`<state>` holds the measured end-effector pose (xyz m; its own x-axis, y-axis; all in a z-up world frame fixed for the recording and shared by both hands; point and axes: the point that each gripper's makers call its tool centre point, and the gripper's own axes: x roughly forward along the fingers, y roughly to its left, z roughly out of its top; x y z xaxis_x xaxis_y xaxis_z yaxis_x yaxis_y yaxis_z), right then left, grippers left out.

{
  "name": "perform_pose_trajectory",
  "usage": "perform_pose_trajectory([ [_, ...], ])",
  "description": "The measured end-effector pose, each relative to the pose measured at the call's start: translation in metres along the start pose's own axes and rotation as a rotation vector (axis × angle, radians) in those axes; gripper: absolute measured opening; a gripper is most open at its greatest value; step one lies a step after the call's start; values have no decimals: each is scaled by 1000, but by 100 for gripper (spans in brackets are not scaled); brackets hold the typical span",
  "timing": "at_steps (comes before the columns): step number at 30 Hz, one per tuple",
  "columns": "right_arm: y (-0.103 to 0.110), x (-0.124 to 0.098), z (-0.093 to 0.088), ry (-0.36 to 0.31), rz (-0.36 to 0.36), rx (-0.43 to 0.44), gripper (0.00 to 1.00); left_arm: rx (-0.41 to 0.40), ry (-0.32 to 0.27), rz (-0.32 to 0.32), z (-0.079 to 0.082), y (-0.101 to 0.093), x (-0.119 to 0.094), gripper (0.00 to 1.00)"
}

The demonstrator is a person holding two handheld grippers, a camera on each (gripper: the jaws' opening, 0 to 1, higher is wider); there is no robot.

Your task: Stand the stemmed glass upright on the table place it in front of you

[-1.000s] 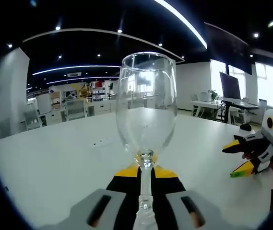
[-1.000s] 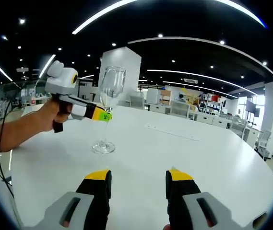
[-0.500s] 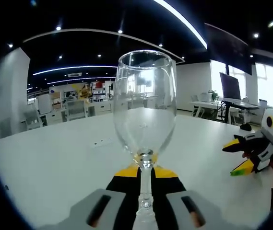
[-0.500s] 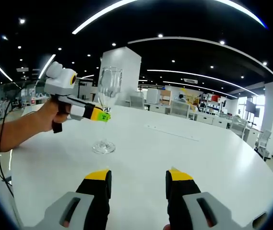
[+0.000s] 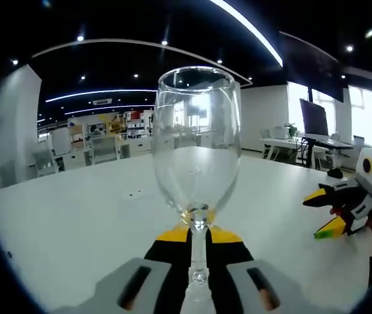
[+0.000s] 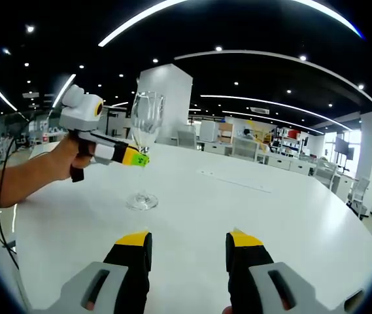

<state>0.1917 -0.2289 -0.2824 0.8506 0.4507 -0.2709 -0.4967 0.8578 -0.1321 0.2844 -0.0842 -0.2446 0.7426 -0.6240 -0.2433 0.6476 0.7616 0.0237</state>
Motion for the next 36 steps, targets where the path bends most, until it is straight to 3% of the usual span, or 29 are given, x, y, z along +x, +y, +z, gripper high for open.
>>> perform_pose_trajectory([
  [23, -1, 0, 1, -4, 0, -3, 48, 22, -41, -7, 0, 0, 0, 10],
  [28, -1, 0, 1, -4, 0, -3, 48, 25, 6, -10, -10, -1, 3, 9],
  [36, 0, -1, 1, -3, -2, -5, 48, 15, -9, -22, -10, -3, 2, 12],
])
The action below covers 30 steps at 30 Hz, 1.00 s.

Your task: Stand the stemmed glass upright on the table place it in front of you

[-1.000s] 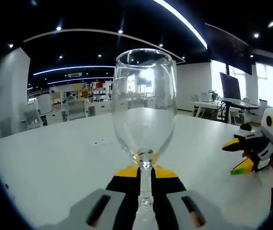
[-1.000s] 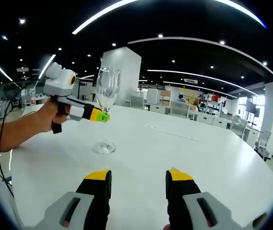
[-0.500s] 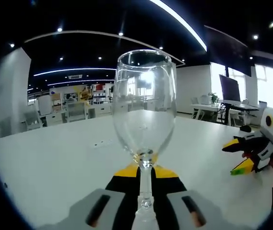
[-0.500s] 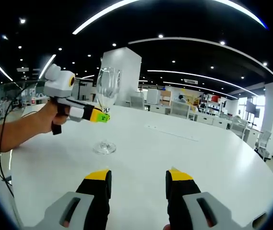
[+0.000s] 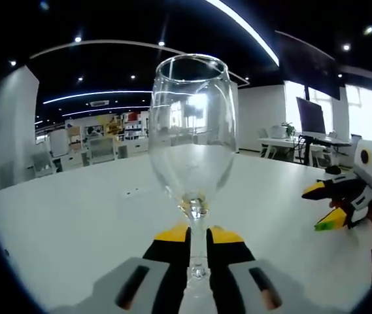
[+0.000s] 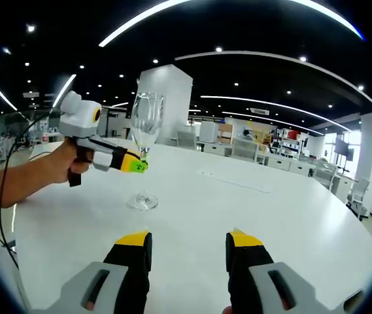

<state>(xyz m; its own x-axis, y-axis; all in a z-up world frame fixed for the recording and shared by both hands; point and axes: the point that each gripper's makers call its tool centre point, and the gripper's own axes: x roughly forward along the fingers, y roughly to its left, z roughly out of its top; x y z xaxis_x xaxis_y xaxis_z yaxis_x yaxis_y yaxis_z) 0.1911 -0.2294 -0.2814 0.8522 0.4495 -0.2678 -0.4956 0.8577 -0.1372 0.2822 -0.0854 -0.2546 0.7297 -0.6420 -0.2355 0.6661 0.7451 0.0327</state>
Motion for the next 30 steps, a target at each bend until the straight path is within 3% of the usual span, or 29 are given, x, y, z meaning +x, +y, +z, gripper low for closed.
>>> perform_pose_trajectory([
  [8, 1, -1, 0, -1, -1, 0, 48, -8, 24, -7, -8, -2, 1, 17],
  [11, 1, -1, 0, -1, -1, 0, 48, -11, 2, -16, -4, -2, -1, 19],
  [30, 1, 1, 0, 0, -1, -1, 48, -18, 0, 0, -3, 1, -5, 23],
])
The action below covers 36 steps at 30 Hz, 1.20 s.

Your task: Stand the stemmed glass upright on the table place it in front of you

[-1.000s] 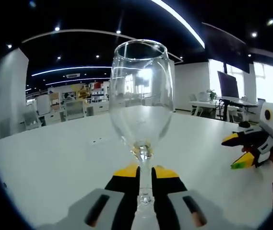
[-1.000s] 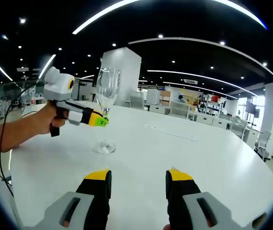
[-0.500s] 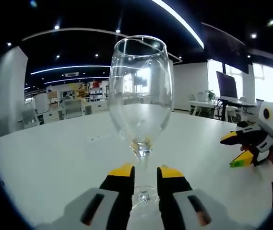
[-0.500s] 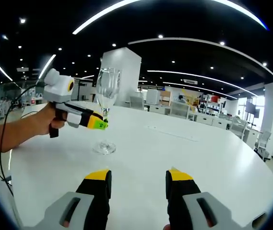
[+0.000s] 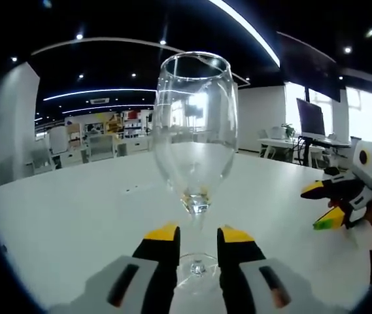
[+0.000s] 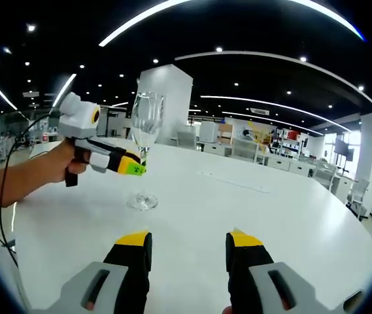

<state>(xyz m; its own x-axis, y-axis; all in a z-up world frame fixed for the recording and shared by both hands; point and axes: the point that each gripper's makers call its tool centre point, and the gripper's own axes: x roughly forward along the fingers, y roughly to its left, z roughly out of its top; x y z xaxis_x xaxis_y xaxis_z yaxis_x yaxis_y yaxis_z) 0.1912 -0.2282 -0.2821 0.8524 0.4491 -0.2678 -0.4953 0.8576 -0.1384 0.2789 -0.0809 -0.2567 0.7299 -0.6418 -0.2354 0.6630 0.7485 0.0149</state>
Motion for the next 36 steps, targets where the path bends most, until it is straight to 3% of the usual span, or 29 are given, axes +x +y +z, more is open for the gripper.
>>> perform_pose_trajectory([
  [19, -1, -1, 1, -3, 2, 2, 48, -11, -4, 6, -1, 1, -5, 27],
  [36, -1, -1, 1, -2, 9, -4, 48, -32, -56, 11, 3, -6, -25, 36],
])
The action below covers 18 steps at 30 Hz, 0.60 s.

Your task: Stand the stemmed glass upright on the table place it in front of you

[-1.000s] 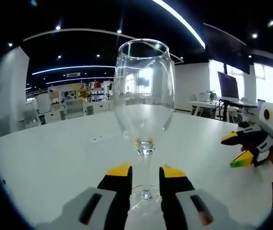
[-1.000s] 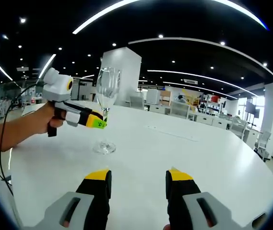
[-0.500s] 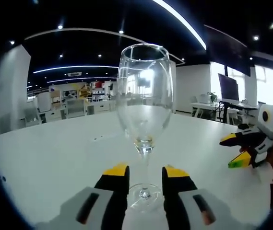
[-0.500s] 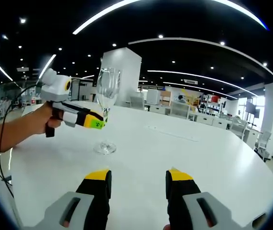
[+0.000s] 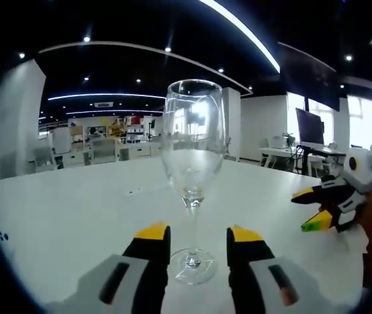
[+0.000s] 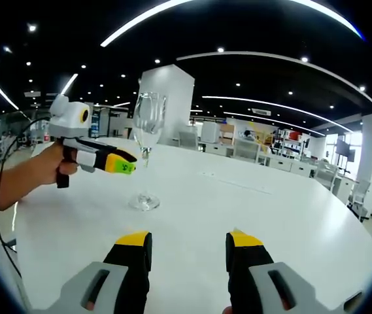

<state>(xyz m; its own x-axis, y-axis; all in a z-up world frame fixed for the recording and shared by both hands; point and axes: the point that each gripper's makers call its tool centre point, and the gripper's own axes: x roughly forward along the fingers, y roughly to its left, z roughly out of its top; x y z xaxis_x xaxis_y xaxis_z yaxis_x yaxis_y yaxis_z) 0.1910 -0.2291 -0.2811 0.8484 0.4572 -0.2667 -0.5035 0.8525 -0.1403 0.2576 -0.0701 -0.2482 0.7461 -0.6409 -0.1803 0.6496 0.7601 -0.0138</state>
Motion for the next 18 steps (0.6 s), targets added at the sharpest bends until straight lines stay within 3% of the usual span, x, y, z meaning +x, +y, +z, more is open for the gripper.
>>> perform_pose_trajectory([
  [18, 2, 0, 1, -5, 4, -2, 48, -65, -99, 45, 4, 5, -35, 42],
])
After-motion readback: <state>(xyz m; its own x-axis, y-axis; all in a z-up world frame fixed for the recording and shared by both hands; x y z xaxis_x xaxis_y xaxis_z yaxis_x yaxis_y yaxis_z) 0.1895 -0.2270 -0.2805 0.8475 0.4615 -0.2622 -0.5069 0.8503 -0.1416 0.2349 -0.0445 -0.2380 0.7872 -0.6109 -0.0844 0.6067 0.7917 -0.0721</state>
